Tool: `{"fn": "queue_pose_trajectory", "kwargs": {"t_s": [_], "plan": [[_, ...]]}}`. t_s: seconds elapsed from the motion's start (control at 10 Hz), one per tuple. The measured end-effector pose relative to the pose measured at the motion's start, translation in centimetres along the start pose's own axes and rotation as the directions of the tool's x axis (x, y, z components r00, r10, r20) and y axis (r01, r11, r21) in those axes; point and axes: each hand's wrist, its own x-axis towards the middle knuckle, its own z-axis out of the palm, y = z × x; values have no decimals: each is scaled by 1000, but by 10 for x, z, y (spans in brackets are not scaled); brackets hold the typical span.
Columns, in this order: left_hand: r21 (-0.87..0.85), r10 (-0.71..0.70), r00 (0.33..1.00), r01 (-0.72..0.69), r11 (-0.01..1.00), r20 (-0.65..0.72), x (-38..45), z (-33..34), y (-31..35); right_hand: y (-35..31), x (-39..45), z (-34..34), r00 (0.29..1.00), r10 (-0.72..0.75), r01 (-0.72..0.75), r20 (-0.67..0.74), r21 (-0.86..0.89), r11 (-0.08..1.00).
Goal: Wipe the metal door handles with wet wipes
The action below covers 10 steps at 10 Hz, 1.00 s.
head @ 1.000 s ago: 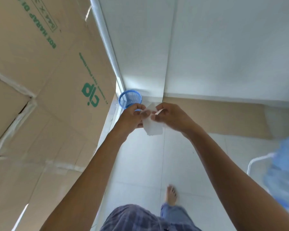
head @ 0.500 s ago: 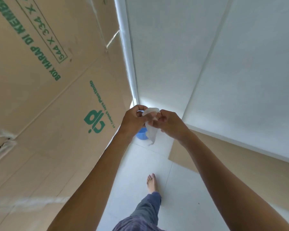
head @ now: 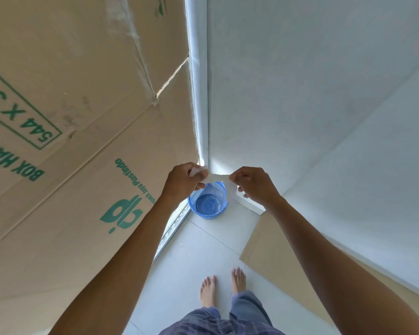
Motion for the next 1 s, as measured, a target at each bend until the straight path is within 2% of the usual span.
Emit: {"fn": "queue_pose_trajectory", "kwargs": {"t_s": [0.2, 0.4, 0.5, 0.7, 0.9, 1.0], "plan": [[108, -117, 992, 123, 987, -55, 54, 10, -8, 21, 86, -6, 985, 158, -164, 68, 106, 981], [262, -237, 971, 226, 938, 11, 104, 25, -26, 47, 177, 9, 960, 220, -239, 173, 102, 966], [290, -259, 966, 243, 926, 17, 128, 31, -45, 63, 211, 26, 948, 269, -289, 172, 101, 952], [302, -352, 936, 329, 895, 24, 176, 37, -82, 102, 258, 70, 892, 413, -447, 182, 219, 868], [270, -422, 906, 397, 877, 37, 215, 55, -131, 154, 301, 121, 839, 513, -541, 182, 187, 820], [311, -459, 888, 429, 848, 24, 223, 58, -142, 166, 319, 140, 780, 568, -609, 263, 112, 785]]}}
